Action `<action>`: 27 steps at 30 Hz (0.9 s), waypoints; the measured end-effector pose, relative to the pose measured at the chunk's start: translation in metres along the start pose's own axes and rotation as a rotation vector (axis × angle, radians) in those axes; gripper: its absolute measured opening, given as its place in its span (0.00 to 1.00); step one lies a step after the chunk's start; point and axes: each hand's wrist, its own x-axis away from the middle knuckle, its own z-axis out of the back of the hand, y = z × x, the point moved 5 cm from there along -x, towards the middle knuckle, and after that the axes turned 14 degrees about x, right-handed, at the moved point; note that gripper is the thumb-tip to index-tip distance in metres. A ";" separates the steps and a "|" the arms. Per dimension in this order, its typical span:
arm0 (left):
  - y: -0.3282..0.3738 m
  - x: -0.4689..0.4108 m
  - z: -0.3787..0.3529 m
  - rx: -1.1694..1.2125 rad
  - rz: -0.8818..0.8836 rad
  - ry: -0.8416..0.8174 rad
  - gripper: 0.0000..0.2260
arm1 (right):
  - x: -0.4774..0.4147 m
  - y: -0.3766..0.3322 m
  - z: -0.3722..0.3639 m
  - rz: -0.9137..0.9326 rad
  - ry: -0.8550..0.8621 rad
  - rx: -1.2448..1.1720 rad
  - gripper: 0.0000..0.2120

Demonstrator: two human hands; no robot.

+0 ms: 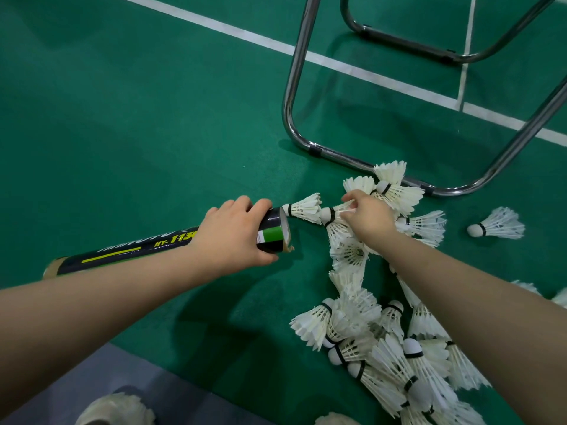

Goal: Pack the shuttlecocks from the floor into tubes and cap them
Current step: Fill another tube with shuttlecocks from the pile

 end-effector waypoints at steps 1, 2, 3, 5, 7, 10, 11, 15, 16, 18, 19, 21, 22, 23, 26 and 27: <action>0.000 0.000 0.000 0.001 -0.001 0.000 0.34 | 0.003 -0.001 0.005 0.008 0.035 -0.100 0.15; 0.000 0.000 0.000 0.001 -0.001 0.002 0.34 | 0.005 -0.003 0.011 0.012 0.077 -0.190 0.14; -0.001 0.000 0.000 0.001 0.000 0.004 0.34 | 0.008 -0.004 0.017 0.013 0.119 -0.269 0.15; -0.001 -0.002 0.002 0.001 0.002 0.011 0.34 | 0.013 -0.008 0.027 0.010 0.188 -0.371 0.17; -0.003 -0.004 0.004 0.006 0.006 0.024 0.34 | 0.018 -0.014 0.035 0.025 0.225 -0.425 0.22; -0.006 -0.007 0.006 0.021 0.015 0.045 0.34 | 0.032 -0.030 0.044 0.110 0.184 -0.541 0.28; -0.007 -0.008 0.008 0.027 0.019 0.053 0.34 | 0.038 -0.036 0.046 0.151 0.147 -0.577 0.30; -0.009 -0.010 0.011 0.046 0.028 0.086 0.34 | 0.058 -0.059 0.047 0.274 -0.126 -0.574 0.34; -0.009 -0.010 0.011 0.044 0.025 0.083 0.34 | 0.061 -0.063 0.046 0.279 -0.175 -0.550 0.34; -0.005 -0.008 0.006 0.031 0.009 0.068 0.34 | 0.066 -0.070 0.043 0.249 -0.206 -0.571 0.32; -0.002 -0.007 0.004 0.024 0.001 0.060 0.34 | 0.069 -0.072 0.042 0.220 -0.201 -0.620 0.31; 0.004 -0.006 0.000 0.021 -0.009 0.049 0.33 | 0.074 -0.073 0.037 0.137 -0.185 -0.718 0.32; 0.006 -0.007 -0.001 0.025 -0.009 0.047 0.34 | 0.077 -0.073 0.034 0.100 -0.183 -0.756 0.33; 0.008 -0.007 -0.001 0.029 -0.008 0.049 0.34 | 0.080 -0.071 0.030 0.064 -0.183 -0.785 0.34; 0.014 -0.009 0.000 0.040 0.004 0.072 0.33 | 0.090 -0.064 0.023 -0.018 -0.161 -0.872 0.32; 0.017 -0.009 -0.002 0.050 0.007 0.079 0.32 | 0.093 -0.062 0.023 -0.026 -0.157 -0.893 0.28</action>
